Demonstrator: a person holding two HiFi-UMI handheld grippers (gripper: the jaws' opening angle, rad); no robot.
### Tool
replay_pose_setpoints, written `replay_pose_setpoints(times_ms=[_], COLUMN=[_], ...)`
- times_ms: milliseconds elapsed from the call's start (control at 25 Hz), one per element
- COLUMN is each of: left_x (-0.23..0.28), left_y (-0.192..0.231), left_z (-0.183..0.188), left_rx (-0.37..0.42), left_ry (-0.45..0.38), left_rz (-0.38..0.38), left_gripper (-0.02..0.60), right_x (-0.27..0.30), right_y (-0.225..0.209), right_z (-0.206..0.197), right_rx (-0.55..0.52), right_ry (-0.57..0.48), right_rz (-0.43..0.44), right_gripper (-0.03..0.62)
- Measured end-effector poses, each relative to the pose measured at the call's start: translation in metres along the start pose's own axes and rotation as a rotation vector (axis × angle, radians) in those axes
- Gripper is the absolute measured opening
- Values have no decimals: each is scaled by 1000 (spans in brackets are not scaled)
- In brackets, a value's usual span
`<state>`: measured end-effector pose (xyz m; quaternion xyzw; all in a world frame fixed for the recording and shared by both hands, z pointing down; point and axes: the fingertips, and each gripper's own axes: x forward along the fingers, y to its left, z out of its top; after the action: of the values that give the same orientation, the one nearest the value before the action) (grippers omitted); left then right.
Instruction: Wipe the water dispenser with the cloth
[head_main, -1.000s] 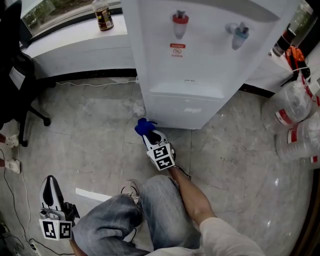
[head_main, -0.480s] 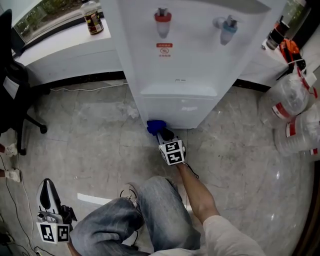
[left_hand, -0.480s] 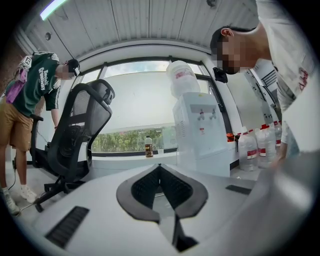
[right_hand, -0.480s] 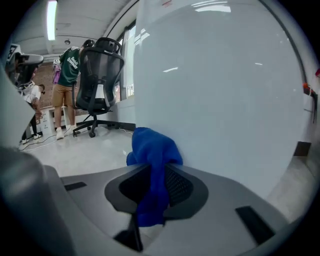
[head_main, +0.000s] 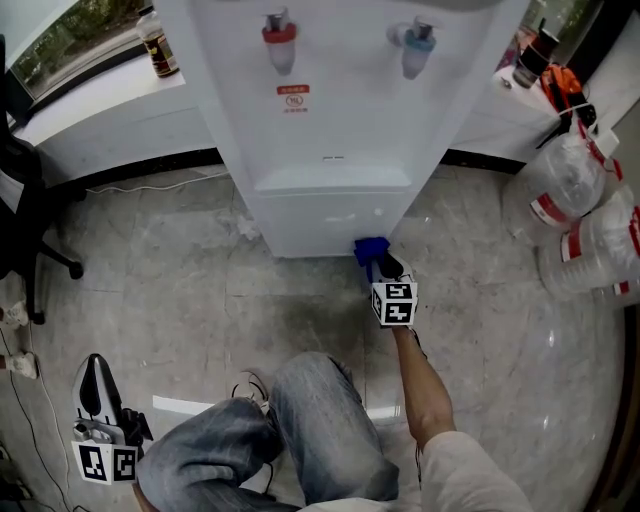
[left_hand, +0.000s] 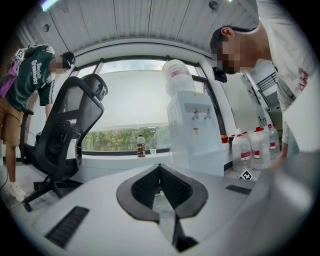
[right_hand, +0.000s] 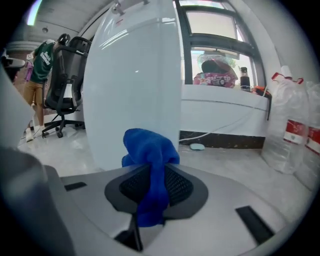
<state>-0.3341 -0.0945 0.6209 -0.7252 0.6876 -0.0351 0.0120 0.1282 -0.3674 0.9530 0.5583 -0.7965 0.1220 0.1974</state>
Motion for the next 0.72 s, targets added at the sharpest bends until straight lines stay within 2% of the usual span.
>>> replay_pose_setpoints(times_ms=[200, 320, 560, 720], left_x=[13, 24, 55, 82], left_y=[-8, -15, -22, -18], left_z=[-1, -2, -8, -3], left_rx=[-8, -2, -52, -100], left_ry=[-3, -6, -32, -28], left_rz=[-32, -61, -108, -134], left_gripper=[11, 11, 11, 11], right_x=[-16, -27, -64, -84], right_y=[-38, -49, -31, -6], right_z=[9, 16, 46, 76], right_rx=[41, 49, 80, 83], right_ry=[-36, -55, -140, -156], right_rz=[-82, -101, -79, -70], right_gripper=[89, 89, 89, 89])
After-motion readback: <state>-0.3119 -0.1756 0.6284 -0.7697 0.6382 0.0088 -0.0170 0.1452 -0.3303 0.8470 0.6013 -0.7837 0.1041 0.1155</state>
